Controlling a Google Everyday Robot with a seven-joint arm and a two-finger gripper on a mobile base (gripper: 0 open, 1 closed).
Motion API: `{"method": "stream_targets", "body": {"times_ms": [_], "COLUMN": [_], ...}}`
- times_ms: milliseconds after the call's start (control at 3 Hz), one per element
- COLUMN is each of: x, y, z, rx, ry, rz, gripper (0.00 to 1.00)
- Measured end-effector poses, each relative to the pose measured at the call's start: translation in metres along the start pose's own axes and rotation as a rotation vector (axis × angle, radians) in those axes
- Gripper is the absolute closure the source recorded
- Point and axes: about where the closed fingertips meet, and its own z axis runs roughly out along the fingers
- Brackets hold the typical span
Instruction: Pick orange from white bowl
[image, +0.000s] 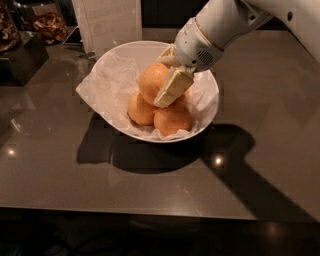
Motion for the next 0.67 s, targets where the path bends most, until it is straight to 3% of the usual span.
{"method": "stream_targets", "body": {"times_ms": [333,667], "x": [0.0000,-0.0001], "y": [0.0000,0.0000], "z": [0.0000,0.0000], "rx": [0.000,0.000], "ry": [0.000,0.000], "rz": [0.000,0.000], "gripper": [0.88,1.00]}}
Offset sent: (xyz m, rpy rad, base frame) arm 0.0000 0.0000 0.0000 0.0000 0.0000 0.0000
